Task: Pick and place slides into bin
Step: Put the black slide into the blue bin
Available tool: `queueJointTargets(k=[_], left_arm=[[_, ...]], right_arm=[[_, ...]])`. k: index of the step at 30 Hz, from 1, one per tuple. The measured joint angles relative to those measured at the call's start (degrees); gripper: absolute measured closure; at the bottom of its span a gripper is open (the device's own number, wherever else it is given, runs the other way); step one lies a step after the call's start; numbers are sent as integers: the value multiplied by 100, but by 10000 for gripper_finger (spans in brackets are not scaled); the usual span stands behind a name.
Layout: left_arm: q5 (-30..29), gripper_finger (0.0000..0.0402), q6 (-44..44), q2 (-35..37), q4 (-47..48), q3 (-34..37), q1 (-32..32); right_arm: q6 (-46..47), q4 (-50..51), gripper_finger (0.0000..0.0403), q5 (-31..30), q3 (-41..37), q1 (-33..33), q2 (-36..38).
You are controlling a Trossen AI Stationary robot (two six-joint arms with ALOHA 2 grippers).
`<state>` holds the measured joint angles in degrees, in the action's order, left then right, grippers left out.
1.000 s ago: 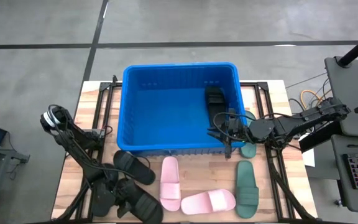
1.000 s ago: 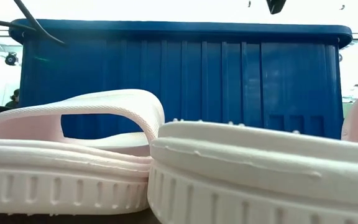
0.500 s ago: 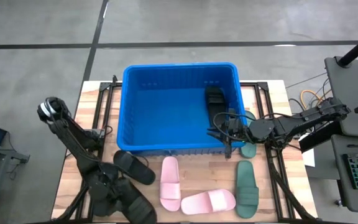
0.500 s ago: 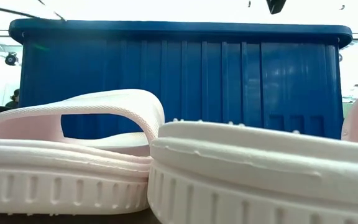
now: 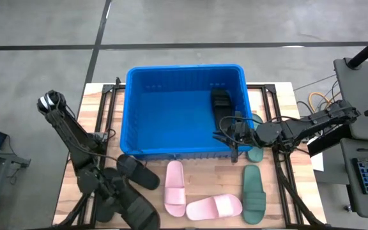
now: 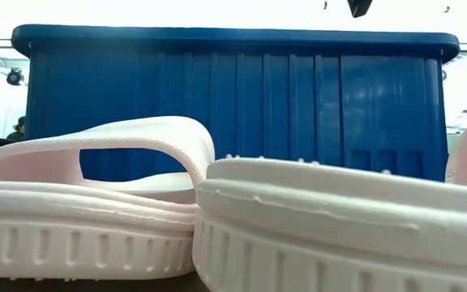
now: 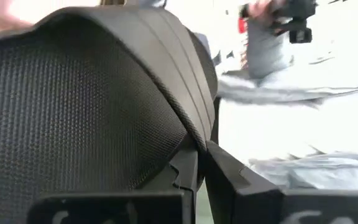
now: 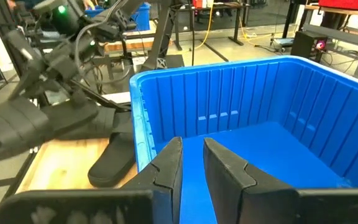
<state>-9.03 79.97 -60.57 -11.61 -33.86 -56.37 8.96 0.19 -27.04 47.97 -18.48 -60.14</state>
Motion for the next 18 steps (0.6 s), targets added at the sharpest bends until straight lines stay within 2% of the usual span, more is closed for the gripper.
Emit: queueJointTargets(k=[5,7,11,18], left_arm=[[-1176,401,-1366,475,-732,1,111],[-1429,401,-1914,630,-947,-1,241],[-1495,401,-2698,877,-1183,1,573],[-1527,401,-3364,1005,-1184,-90,1151]], right_arm=[[1,-7,346,-1,0,0,0],[1,-19,346,-1,0,0,0],[1,-124,346,0,0,0,0],[1,-356,346,-1,0,0,0]])
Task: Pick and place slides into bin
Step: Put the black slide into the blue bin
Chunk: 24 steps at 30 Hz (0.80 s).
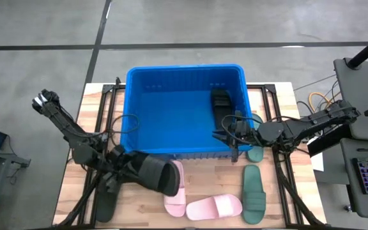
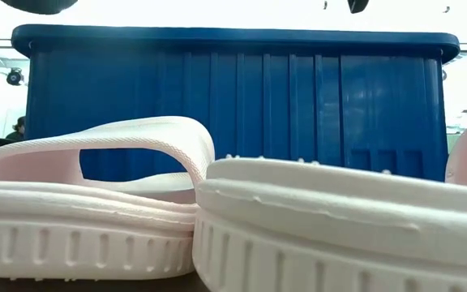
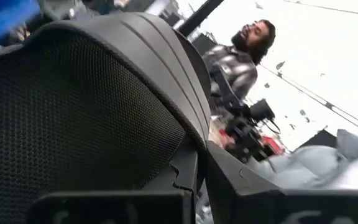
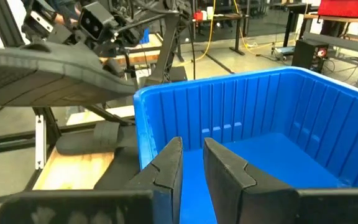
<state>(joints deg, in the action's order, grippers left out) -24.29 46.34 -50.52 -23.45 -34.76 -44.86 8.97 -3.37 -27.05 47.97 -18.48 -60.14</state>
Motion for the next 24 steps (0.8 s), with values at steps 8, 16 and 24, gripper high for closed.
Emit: queueJointTargets(k=[8,16,24], left_arm=[[-18,402,-1197,-73,-32,-437,366],[-1688,402,-2750,-108,-9,-806,839],[-2425,402,-4266,-452,-7,-1271,1272]], right_arm=[[-225,-502,346,-5,0,0,11],[-755,-1811,346,-440,2,4,13],[-800,-2034,320,-443,2,0,11]])
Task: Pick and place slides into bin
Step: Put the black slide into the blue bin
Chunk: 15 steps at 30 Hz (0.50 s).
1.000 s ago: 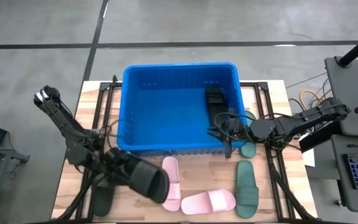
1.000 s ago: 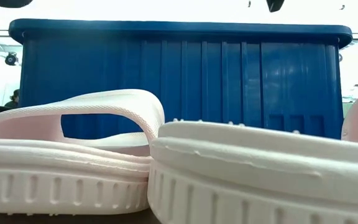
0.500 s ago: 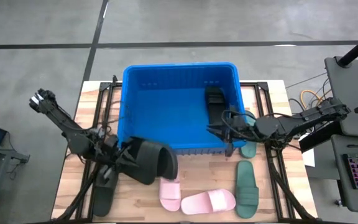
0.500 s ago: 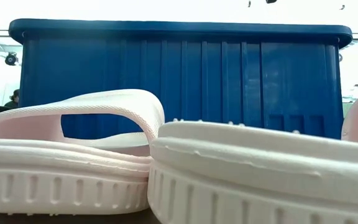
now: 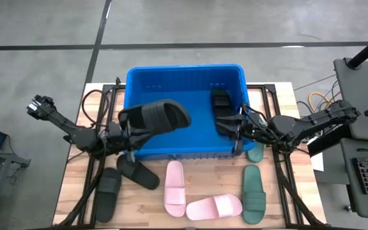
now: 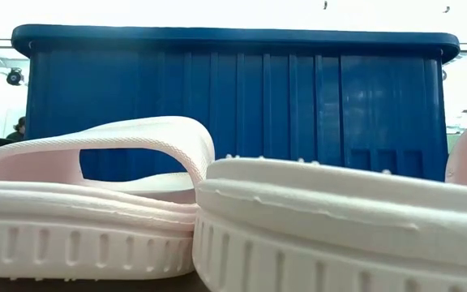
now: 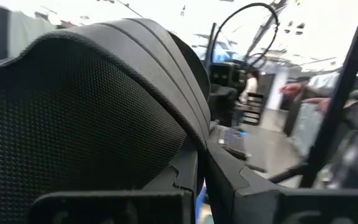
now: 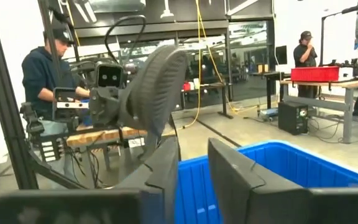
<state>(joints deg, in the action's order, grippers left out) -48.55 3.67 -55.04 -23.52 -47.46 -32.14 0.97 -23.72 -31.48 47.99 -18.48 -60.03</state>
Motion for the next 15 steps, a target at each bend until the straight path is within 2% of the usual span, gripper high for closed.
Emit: queueJointTargets(k=[9,12,15], left_arm=[[2,402,-697,-473,6,-287,448],[4,402,-754,-703,48,-366,555],[-4,401,-766,-913,166,-470,698]], right_arm=[[283,-301,214,247,141,-2,-2],[270,-6,198,475,398,-3,0],[216,774,196,511,814,-42,-61]])
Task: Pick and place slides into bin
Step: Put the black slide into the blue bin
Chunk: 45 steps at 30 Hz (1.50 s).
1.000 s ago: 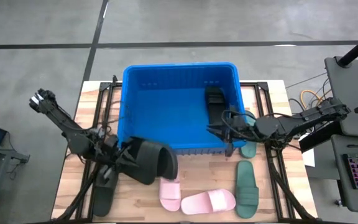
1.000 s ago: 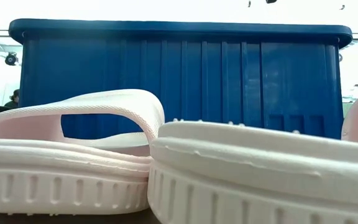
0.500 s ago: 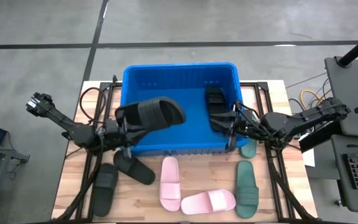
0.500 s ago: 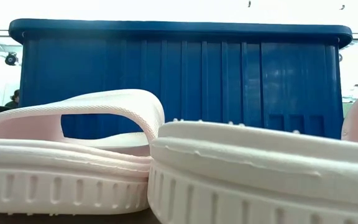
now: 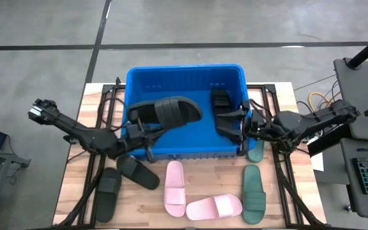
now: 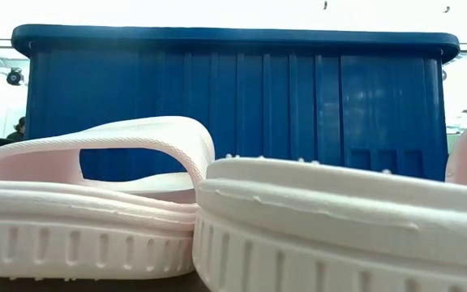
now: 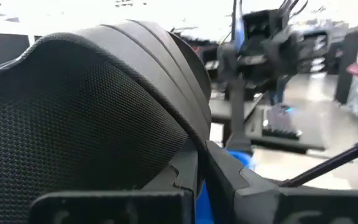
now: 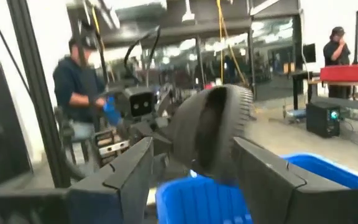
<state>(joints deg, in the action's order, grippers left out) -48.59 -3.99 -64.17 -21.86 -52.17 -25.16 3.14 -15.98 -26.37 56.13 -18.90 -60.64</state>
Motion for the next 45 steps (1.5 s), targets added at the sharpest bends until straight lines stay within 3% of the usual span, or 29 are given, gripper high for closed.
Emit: queueJointTargets(k=[9,17,26,31,45], left_arm=[[16,401,-58,-667,1195,-805,310],[-239,401,-1095,-1283,1208,-1586,335],[-272,401,-1917,-1814,1184,-2214,345],[-411,401,-2146,-2013,1197,-2449,347],[-343,401,-2245,-1991,1127,-2487,386]], right_arm=[[544,2688,200,-55,1848,4,-594],[741,4257,200,-355,3120,4,-1205],[505,4297,200,-395,3453,4,-1516],[435,4453,200,-828,3453,4,-1546],[526,4703,200,-824,3450,4,-1496]])
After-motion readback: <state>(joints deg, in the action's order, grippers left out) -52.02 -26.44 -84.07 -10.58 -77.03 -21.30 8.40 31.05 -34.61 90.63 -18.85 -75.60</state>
